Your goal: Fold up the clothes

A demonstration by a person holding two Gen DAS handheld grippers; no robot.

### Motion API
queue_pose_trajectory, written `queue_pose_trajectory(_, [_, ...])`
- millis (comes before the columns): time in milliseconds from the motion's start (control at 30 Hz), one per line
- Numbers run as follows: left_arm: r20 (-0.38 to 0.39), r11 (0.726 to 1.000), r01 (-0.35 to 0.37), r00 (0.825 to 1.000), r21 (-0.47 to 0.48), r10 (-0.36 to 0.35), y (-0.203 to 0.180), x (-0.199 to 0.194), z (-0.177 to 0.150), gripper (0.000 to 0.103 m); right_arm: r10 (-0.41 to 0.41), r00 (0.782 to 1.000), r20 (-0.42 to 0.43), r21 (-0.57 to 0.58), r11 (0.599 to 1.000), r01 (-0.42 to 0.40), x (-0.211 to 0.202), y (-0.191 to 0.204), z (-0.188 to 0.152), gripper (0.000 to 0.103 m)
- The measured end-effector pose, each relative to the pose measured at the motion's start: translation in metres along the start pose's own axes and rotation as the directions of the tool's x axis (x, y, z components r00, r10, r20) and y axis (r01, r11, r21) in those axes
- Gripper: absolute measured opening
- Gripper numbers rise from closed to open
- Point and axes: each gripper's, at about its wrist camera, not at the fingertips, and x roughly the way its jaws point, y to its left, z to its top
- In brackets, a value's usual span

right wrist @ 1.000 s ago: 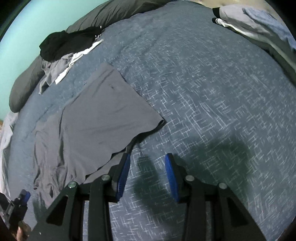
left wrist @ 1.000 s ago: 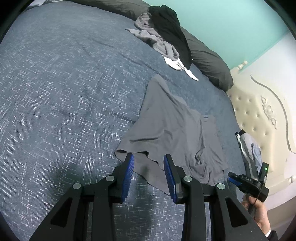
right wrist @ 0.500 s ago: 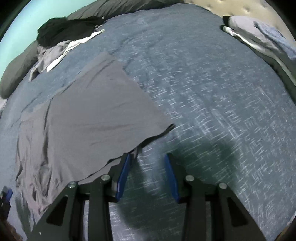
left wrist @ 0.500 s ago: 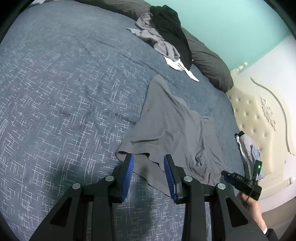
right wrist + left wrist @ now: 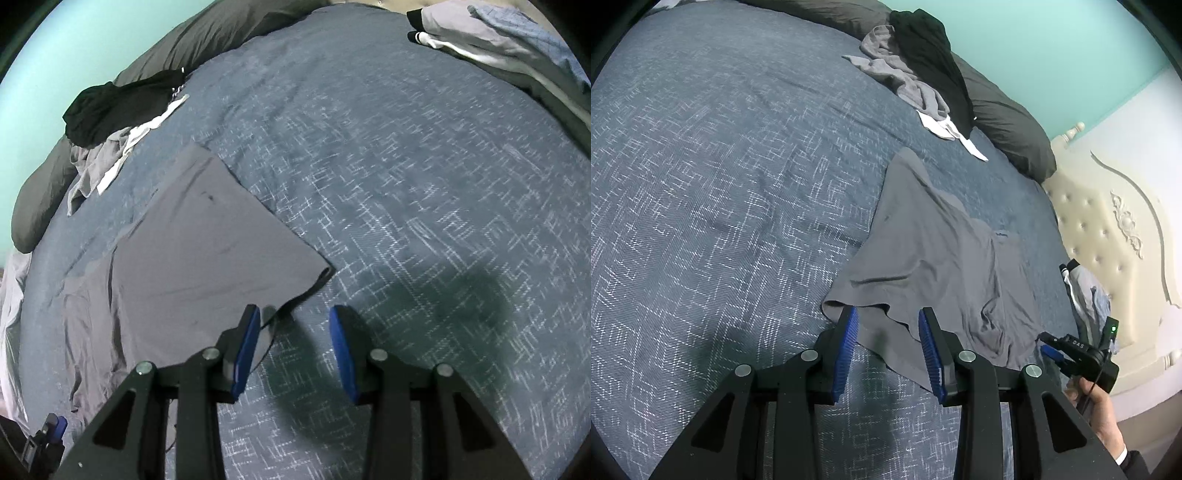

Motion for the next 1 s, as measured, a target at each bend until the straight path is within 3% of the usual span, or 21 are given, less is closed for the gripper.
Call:
queue_pose_trajectory(233, [0.006,1.0,0.003,1.0,-0.005,-0.003,0.002,-0.002,0.001,0.037,-0.09,0.996,0.019,-0.017,0.996,0.091,0.003,-0.002,-0.002,0.036])
queue_pose_trajectory(333, [0.003,1.0,0.006,1.0,-0.006,-0.006,0.001,-0.001,0.001,0.037,-0.056,0.998,0.018,0.002,0.998,0.056,-0.005,-0.006,-0.005,0.036])
queue_pose_trajectory(500, [0.001,1.0,0.011,1.0,-0.009,-0.011,0.001,0.0,0.0,0.038,-0.031,0.999,-0.008,-0.099,0.995,0.03,-0.004,0.013,-0.011,0.038])
queue_pose_trajectory(733, [0.003,1.0,0.012,1.0,-0.01,-0.012,0.002,-0.001,0.0,0.038,-0.142,0.99,-0.011,-0.132,0.982,0.139,0.014,0.015,-0.011,0.038])
queue_pose_trajectory(1000, [0.006,1.0,0.012,1.0,-0.012,-0.012,0.003,-0.003,0.0,0.038,-0.179,0.983,0.044,-0.072,0.981,0.182,0.009,0.0,0.007,0.037])
